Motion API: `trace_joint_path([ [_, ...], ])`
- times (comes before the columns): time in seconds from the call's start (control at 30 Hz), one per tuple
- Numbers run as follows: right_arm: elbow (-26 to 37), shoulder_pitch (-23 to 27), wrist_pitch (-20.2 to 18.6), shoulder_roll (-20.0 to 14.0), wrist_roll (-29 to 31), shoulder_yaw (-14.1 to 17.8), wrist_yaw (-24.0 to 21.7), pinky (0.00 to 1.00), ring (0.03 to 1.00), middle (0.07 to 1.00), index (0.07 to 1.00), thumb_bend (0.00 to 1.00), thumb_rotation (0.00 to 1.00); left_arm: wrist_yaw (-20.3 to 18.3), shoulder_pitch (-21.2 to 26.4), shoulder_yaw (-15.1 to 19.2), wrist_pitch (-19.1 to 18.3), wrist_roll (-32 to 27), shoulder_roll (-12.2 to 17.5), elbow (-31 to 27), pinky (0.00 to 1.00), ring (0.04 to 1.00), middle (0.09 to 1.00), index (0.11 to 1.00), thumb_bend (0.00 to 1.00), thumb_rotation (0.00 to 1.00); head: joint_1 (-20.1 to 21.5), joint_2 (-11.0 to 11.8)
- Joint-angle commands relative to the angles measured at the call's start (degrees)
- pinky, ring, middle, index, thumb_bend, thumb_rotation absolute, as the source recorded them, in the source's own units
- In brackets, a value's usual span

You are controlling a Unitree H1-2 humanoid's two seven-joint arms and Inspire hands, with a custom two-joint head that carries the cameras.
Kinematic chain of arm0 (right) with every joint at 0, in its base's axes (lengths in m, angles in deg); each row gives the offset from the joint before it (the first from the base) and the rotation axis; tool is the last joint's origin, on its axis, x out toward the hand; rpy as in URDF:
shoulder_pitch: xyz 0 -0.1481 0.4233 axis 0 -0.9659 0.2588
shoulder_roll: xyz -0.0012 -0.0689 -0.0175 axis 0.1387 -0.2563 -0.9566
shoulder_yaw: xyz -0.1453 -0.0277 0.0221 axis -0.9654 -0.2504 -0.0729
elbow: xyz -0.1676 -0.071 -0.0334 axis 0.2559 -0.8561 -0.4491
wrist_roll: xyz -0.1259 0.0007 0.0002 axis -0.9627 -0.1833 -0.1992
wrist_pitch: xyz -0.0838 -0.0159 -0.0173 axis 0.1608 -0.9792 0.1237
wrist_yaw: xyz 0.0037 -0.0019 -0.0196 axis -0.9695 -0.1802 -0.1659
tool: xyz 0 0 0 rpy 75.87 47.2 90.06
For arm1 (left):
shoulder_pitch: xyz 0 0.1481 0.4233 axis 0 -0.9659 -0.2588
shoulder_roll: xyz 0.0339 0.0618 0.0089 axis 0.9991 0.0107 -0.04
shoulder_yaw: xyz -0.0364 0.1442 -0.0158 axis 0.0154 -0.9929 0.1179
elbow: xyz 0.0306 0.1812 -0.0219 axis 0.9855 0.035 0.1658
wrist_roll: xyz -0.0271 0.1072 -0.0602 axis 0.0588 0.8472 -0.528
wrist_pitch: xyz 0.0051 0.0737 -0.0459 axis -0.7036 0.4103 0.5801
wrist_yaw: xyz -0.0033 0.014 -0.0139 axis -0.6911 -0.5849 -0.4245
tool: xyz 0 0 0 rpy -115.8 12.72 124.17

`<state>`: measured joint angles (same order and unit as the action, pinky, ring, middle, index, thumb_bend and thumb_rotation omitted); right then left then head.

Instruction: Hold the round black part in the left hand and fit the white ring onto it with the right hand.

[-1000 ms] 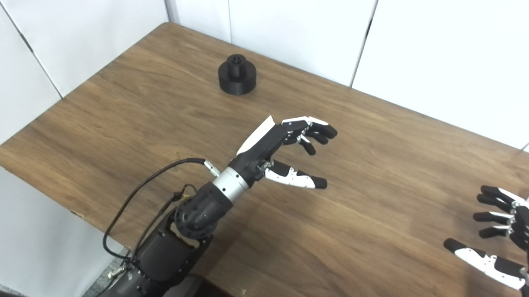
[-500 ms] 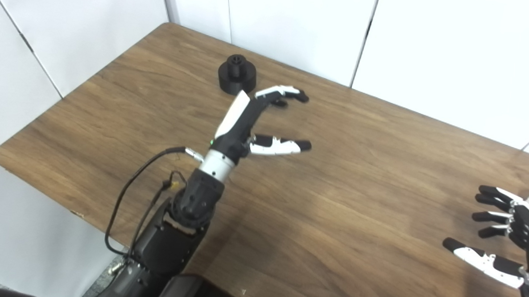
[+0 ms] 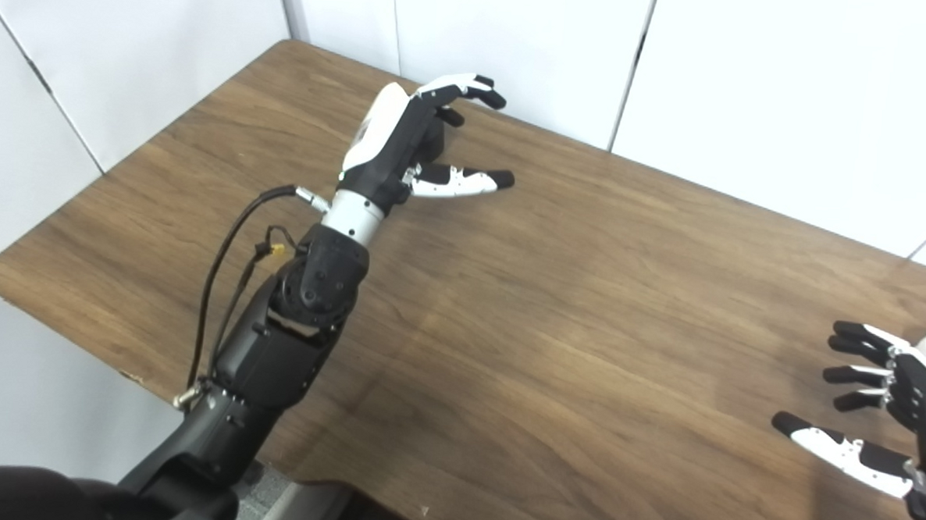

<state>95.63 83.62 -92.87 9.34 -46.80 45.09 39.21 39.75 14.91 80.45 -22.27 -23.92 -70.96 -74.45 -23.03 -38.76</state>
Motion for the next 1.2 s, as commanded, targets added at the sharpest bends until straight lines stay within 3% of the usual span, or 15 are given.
trace_joint_path([
  [0.0, 1.24, 1.9, 2.6, -0.81, 0.43, 0.51, 0.83, 0.48, 0.61, 0.729, 0.737, 0.71, 0.0, 1.62, 3.62, 0.47, 0.19, 1.87, 1.99, 0.24, 0.65, 0.803, 0.819, 0.674, 0.83, 0.22, 0.01, 0.03],
  [0.23, 1.57, 1.75, 1.97, -0.75, 0.75, 0.74, 0.76, 0.47, 0.605, 0.722, 0.735, 0.71, 0.0, 4.05, 7.4, 0.56, -0.31, 5.75, 4.6, 4.98, 0.65, 0.823, 0.833, 0.693, 0.85, 0.25, -0.16, 0.22],
  [0.47, 1.39, 1.64, 2.03, -0.81, 0.96, 0.8, 0.76, 0.47, 0.613, 0.731, 0.742, 0.7, 0.0, 4.09, 10.25, 0.88, -3.45, 7.12, 7.12, 7.82, 0.73, 0.895, 0.879, 0.724, 0.88, 0.29, -0.1, 0.27],
  [0.6, 1.38, 1.5, 2.02, -0.75, 0.94, 0.88, 0.87, 0.46, 0.605, 0.728, 0.74, 0.7, 0.0, 4.98, 11.79, 0.77, -5.44, 8.89, 8.4, 9.49, 0.71, 0.896, 0.881, 0.732, 0.9, 0.3, -0.1, 0.27],
  [0.7, 1.25, 1.42, 2.42, -0.78, 0.91, 0.84, 0.91, 0.46, 0.605, 0.727, 0.741, 0.7, 0.0, 5.47, 12.41, 0.79, -6.98, 9.69, 8.9, 10.69, 0.68, 0.895, 0.888, 0.74, 0.91, 0.3, -0.23, 0.42],
  [1.17, 1.22, 1.16, 2.21, -0.58, 1.18, 1.13, 1.07, 0.48, 0.61, 0.728, 0.741, 0.69, 0.0, 8.1, 13.71, 0.26, -10.18, 12.6, 13.47, 16.43, 0.76, 0.95, 0.905, 0.749, 0.97, 0.33, -0.44, 0.42],
])
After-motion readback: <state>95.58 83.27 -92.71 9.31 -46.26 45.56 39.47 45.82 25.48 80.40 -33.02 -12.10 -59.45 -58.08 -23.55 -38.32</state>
